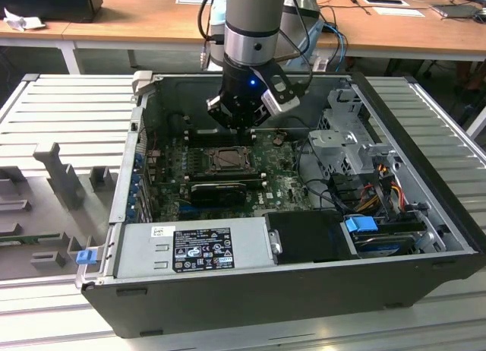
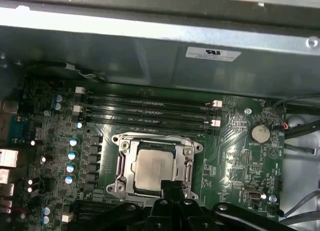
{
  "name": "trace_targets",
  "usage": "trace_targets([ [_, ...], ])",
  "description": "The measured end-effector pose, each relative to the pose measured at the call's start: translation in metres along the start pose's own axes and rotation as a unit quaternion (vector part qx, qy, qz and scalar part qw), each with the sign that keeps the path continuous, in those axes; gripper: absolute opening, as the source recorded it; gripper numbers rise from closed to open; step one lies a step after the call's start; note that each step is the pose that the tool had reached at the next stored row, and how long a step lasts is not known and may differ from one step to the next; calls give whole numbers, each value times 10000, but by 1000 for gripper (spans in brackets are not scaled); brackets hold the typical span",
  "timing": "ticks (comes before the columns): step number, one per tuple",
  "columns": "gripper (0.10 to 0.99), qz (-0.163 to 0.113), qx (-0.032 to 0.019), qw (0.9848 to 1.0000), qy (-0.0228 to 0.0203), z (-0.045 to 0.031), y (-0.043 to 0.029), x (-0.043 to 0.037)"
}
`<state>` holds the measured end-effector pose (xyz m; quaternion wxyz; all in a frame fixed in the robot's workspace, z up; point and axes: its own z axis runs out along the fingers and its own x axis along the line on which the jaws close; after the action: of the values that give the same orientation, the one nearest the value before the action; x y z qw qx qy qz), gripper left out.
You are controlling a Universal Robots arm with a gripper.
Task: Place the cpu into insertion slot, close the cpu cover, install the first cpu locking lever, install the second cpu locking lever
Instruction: 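Install the second cpu locking lever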
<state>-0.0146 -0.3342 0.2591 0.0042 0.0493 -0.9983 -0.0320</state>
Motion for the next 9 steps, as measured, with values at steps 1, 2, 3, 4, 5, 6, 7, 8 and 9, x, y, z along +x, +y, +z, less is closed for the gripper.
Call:
trace_targets([
  [1,106,0,0,10000,0,3,-20,2],
  [2,106,0,0,10000,0,7,-30,3],
  [3,106,0,-1,10000,1,15,-38,3],
  [4,106,-1,0,10000,2,20,-46,4],
  [5,106,-7,0,10000,4,28,-56,5],
  [6,106,-22,0,10000,6,33,-59,5],
  [7,106,-57,-1,10000,8,37,-60,6],
  [8,106,-94,1,10000,11,41,-62,6],
  [9,106,-137,1,9999,15,49,-68,6],
])
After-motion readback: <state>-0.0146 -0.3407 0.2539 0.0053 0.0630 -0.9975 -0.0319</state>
